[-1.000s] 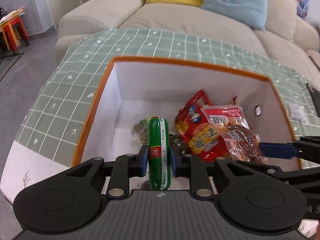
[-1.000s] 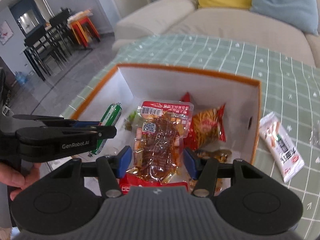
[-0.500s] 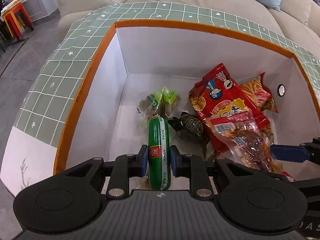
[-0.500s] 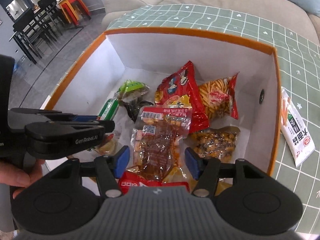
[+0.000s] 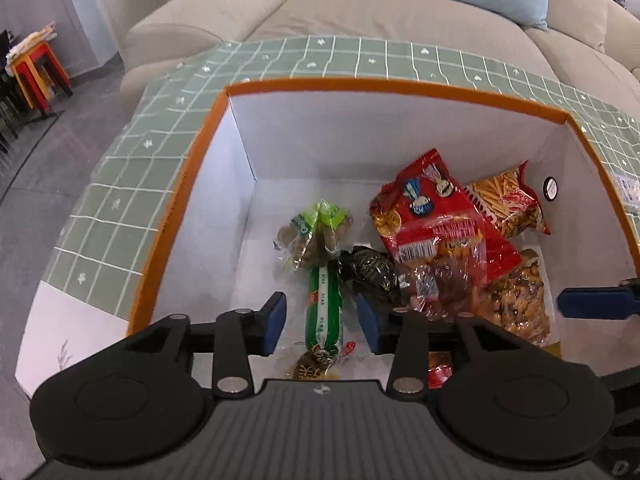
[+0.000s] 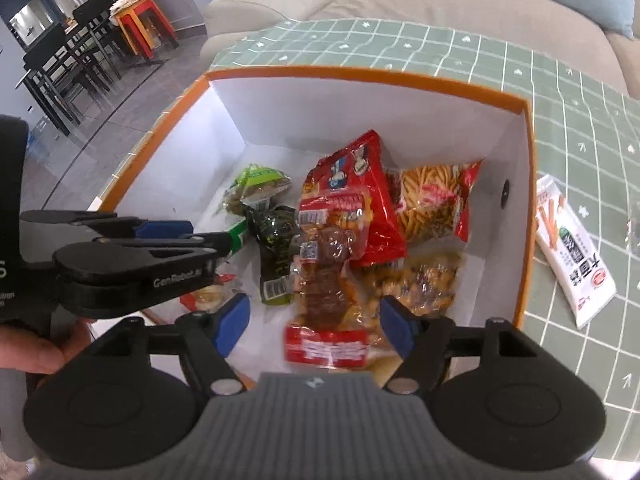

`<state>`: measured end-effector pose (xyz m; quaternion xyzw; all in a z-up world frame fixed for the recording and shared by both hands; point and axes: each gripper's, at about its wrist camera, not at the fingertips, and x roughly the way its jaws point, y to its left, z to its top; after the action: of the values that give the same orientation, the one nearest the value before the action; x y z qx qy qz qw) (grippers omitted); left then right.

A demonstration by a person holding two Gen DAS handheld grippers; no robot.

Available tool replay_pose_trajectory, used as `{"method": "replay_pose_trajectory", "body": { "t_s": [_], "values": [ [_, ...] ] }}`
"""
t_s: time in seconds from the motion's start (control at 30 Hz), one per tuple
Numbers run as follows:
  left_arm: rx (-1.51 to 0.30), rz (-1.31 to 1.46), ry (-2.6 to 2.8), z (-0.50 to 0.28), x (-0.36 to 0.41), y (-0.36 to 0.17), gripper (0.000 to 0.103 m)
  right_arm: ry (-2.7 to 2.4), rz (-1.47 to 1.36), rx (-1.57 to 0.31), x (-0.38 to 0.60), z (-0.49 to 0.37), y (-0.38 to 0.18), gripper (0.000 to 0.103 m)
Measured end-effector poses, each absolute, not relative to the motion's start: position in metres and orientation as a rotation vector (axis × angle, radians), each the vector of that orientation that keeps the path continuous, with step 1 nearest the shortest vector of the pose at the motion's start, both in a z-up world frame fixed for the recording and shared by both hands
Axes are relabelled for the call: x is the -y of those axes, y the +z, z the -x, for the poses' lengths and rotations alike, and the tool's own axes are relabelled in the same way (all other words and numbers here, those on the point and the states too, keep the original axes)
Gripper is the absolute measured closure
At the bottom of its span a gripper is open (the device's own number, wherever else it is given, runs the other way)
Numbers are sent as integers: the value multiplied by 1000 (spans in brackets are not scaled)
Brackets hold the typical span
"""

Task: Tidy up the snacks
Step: 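Open both grippers to drop the sausage and meat packet into the box, then withdraw both grippers from the box back over the table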

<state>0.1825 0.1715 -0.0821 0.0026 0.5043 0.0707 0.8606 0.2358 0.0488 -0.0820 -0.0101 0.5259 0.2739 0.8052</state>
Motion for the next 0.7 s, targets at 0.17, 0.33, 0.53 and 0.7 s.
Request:
{"method": "replay_pose_trajectory", "body": {
  "t_s": [0.17, 0.33, 0.53, 0.7],
  "values": [
    [-985, 10, 186, -169, -168, -65, 43, 562, 61, -1059, -39, -224, -64, 25],
    [-902, 45, 184, -153, -152, -47, 41, 471, 23, -980, -13, -212, -50, 25],
    [-812, 61, 126, -135, -123, -28, 37, 346, 23, -873, 19, -194, -39, 25],
    [-770, 76, 58, -125, -96, -17, 37, 267, 18, -814, 51, -178, -33, 25]
  ]
}}
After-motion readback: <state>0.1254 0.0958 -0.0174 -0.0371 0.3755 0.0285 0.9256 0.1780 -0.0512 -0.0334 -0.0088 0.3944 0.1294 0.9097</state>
